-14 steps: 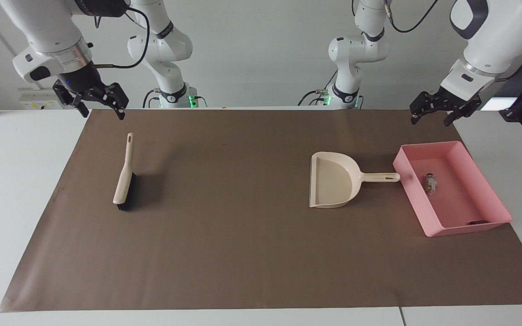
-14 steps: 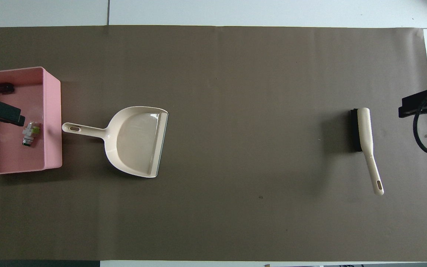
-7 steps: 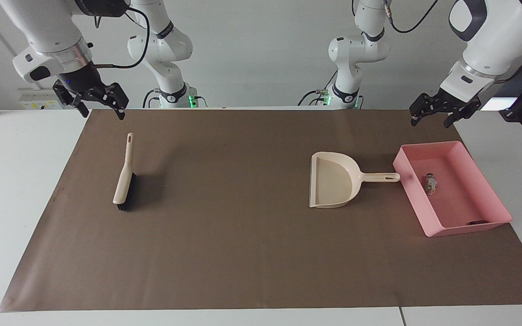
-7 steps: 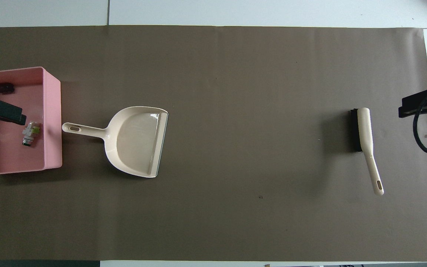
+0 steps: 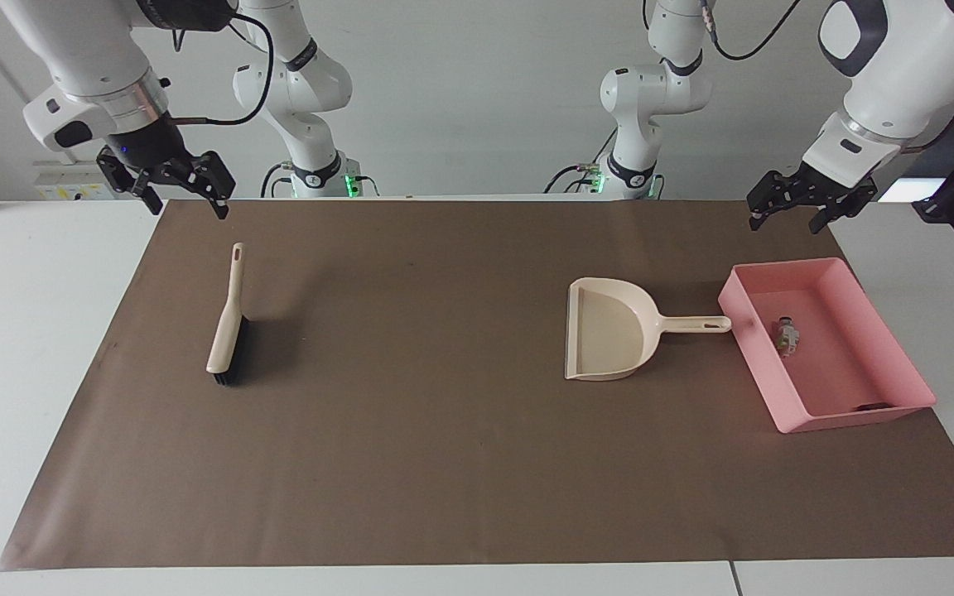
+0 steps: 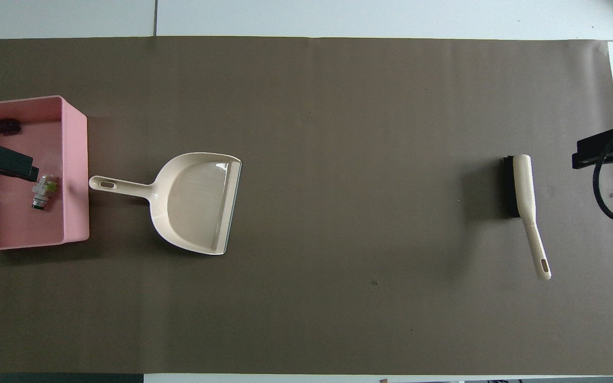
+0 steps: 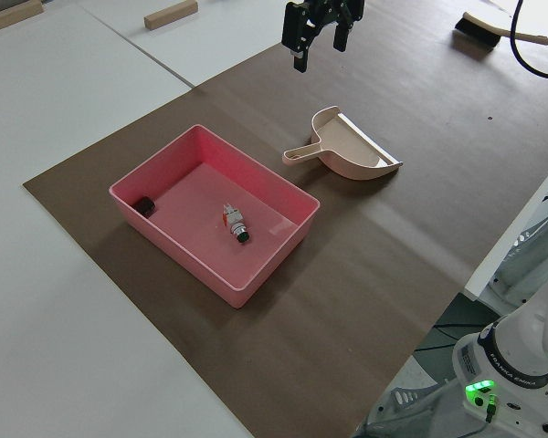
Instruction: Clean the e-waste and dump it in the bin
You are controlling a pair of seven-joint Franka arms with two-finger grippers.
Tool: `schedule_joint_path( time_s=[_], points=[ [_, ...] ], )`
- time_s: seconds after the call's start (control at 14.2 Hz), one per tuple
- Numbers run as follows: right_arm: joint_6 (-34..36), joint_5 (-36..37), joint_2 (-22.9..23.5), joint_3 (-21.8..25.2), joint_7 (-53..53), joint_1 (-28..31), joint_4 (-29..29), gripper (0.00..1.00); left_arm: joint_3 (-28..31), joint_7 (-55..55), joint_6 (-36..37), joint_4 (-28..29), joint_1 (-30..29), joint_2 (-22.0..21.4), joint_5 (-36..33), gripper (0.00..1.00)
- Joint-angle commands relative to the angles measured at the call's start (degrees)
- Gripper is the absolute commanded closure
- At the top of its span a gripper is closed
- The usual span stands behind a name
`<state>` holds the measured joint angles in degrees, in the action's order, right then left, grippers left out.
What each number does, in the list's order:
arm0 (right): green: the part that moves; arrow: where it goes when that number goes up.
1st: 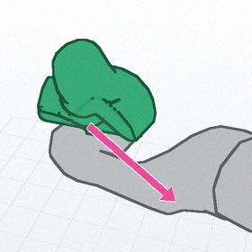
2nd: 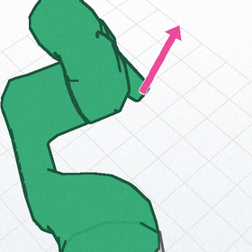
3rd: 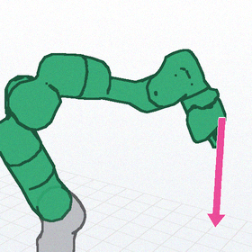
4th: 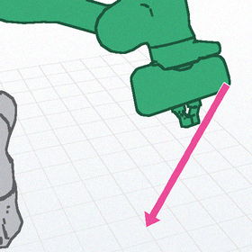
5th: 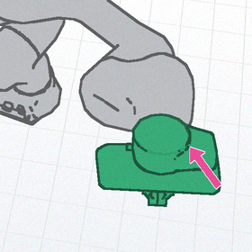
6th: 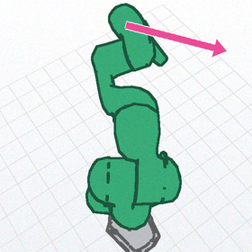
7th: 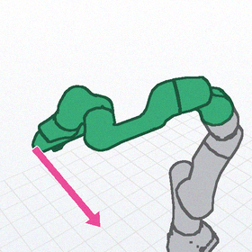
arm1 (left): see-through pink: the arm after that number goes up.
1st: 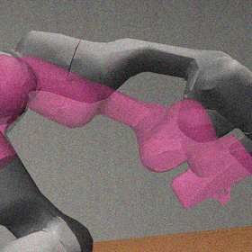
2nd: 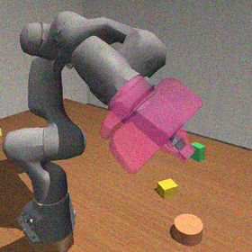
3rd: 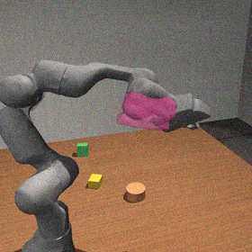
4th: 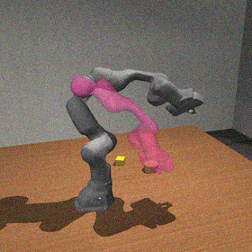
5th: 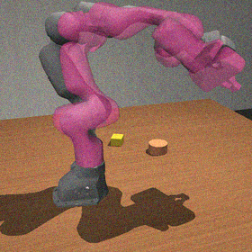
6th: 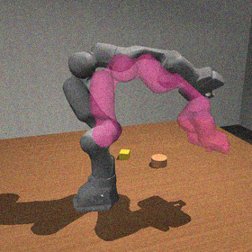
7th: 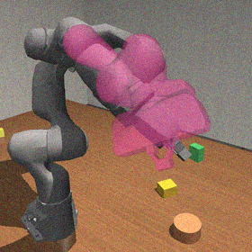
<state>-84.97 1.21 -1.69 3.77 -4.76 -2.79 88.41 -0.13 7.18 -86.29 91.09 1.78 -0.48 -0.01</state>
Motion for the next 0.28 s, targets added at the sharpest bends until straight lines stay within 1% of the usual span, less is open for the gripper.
schedule_joint_path(
  time_s=[0.0, 0.21],
  points=[
    [0.51, -0.33, -0.68, -0.08, 1.16, 0.32, 0.71, 0.01, 0.04, -0.41, -1.77, 2.6, -0.28, -1.98, 0.8, 0.02],
    [0.51, -0.33, -0.68, -0.08, 1.16, 0.32, 0.71, 0.01, 0.04, -0.41, -1.95, 2.51, -0.28, -1.98, 0.8, 0.02]
  ],
)
